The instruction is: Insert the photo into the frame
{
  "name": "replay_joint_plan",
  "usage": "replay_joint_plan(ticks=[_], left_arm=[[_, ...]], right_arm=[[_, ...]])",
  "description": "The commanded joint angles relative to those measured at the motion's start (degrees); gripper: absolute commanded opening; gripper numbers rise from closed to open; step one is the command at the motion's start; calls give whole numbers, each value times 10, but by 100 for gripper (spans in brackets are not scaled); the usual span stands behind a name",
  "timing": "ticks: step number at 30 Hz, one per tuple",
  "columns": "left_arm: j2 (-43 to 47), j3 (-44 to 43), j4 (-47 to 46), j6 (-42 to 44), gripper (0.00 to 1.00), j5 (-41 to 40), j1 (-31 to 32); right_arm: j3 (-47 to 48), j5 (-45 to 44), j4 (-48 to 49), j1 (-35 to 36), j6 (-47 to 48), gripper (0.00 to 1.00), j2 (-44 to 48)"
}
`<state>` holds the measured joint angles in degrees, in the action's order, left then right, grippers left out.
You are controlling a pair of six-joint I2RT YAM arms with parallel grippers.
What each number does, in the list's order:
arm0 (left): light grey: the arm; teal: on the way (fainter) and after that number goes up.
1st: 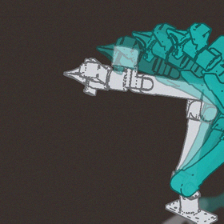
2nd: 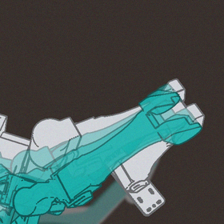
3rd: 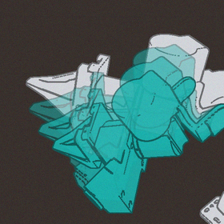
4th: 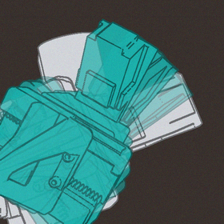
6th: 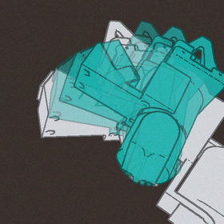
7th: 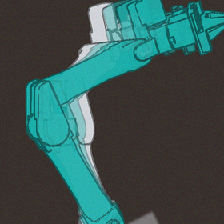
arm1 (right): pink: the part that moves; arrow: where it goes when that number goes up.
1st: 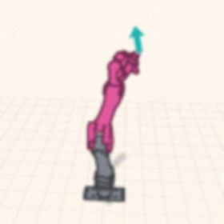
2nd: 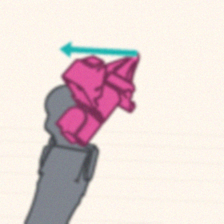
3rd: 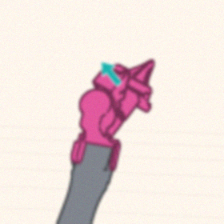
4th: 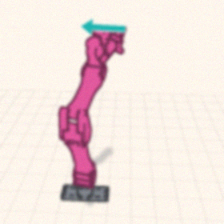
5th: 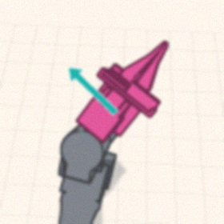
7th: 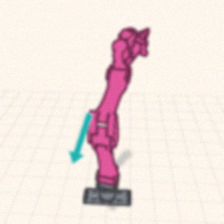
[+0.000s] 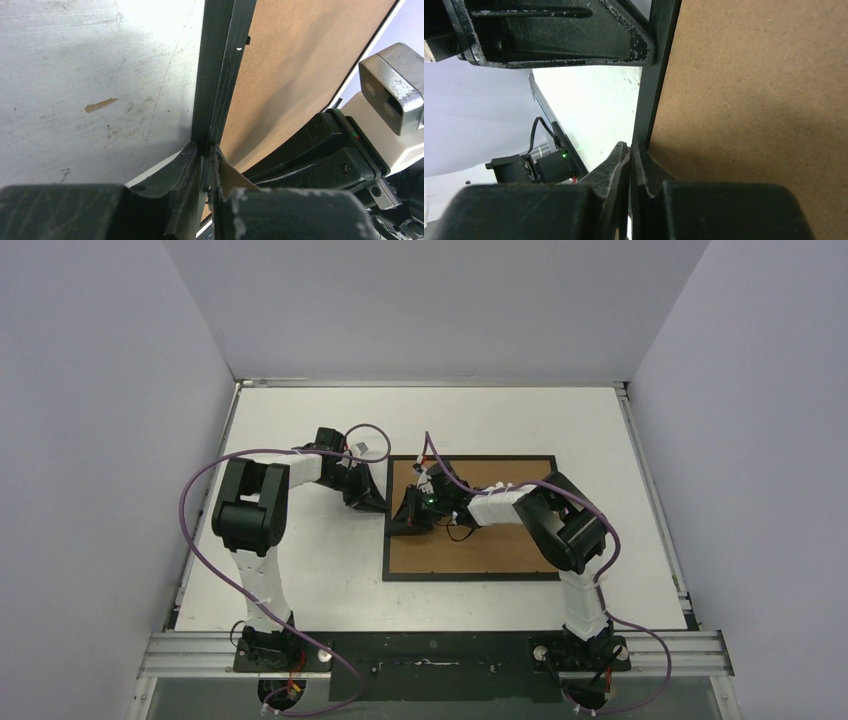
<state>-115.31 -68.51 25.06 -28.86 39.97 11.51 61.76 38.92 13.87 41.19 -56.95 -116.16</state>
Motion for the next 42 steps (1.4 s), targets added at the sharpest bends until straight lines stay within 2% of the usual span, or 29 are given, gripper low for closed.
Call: replay_joint_plan(ticks=[1,12,24,26,30,32,38,42], left_arm=[[-36,7,26,34,9,-100,-4],[-43,-1,35,34,8,-109,-9],[-48,-8,46,36,7,-114,-15],[-48,-8,48,36,7,-114,-15],[-48,-8,52,37,7,-117,-15],[-48,-8,52,36,7,-118,-15],[-50,-9,50,32,7,-120,-15],[-52,-10,51,31,6,-122,-16]], right_arm=[[14,-9,-51,-3,47,0,-22],[-25,-1,-82,-3,113,0,-30],[-48,-57,-133,-25,188,0,-19],[-50,-56,-111,-39,164,0,6],[-67,-46,54,-85,42,0,74],[-55,-53,96,-101,5,0,84],[72,-59,60,-94,-22,6,24],[108,-71,93,-88,-74,6,-21]])
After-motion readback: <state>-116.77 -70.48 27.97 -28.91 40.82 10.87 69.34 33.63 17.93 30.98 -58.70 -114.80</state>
